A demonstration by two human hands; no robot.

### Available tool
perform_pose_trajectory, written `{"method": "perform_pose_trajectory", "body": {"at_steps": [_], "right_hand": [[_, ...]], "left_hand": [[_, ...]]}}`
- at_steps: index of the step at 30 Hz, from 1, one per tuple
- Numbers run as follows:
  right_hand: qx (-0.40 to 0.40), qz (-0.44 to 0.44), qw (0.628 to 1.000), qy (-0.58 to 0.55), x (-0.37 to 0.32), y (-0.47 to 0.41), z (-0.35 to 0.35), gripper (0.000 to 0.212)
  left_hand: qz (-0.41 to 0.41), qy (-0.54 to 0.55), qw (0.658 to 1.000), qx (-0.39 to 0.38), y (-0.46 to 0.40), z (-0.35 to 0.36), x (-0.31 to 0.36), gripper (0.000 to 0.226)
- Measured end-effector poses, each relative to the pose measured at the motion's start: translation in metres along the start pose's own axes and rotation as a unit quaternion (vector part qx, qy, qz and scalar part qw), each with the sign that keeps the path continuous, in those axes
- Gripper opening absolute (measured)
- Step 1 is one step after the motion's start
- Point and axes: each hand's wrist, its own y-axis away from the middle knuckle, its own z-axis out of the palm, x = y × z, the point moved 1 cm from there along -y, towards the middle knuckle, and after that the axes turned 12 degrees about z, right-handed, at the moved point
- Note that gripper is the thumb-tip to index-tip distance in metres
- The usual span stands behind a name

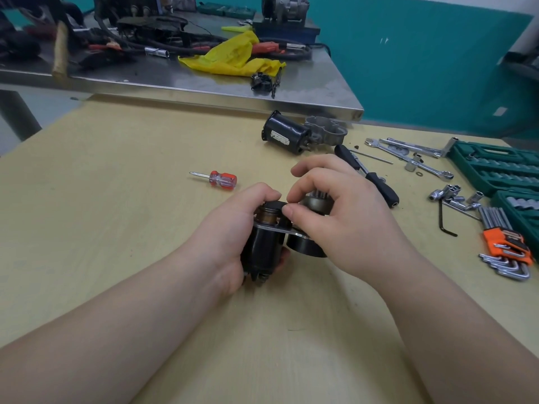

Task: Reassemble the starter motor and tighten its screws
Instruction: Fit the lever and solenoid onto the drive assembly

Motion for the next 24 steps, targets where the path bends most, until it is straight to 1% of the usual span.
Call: {"method": "perform_pose_trajectory", "body": {"at_steps": [4,8,11,14,16,19,21,22,23,24], "right_hand": [[-0.009,-0.001,1.000,0.025,-0.001,-0.001,-0.001,0.016],[-0.012,-0.011,0.999,0.042,-0.001,0.001,-0.001,0.014],[-0.006,-0.017,0.999,0.038,0.000,0.003,0.000,0.014],[-0.002,-0.019,0.999,0.029,0.000,0.004,0.002,0.014],[0.001,-0.021,1.000,0.024,0.001,0.004,0.003,0.014],[0.006,-0.014,1.000,0.007,0.004,0.004,0.004,0.015],[0.002,0.011,1.000,0.000,0.007,0.003,0.006,0.016],[0.001,0.024,1.000,-0.007,0.009,0.002,0.007,0.016],[-0.001,0.036,0.999,-0.019,0.011,0.001,0.008,0.016],[-0.002,0.044,0.999,-0.032,0.014,-0.001,0.008,0.016]], "left_hand": [[-0.007,-0.011,1.000,-0.001,0.004,0.001,0.002,0.025],[-0.023,-0.029,0.999,0.017,0.011,0.012,0.016,0.025],[0.058,-0.097,0.993,-0.011,0.011,0.003,0.013,0.037],[0.094,-0.152,0.984,-0.001,0.008,-0.005,0.016,0.039],[0.118,-0.149,0.982,-0.002,0.006,-0.010,0.012,0.040],[0.094,-0.097,0.991,0.003,0.007,-0.010,0.007,0.043],[0.061,-0.081,0.994,-0.041,0.008,-0.005,0.003,0.042],[0.020,-0.035,0.999,-0.028,0.009,0.001,0.005,0.038],[-0.013,-0.016,1.000,-0.007,0.006,0.007,0.007,0.037],[-0.015,-0.007,1.000,-0.011,0.007,0.005,0.003,0.038]]}}
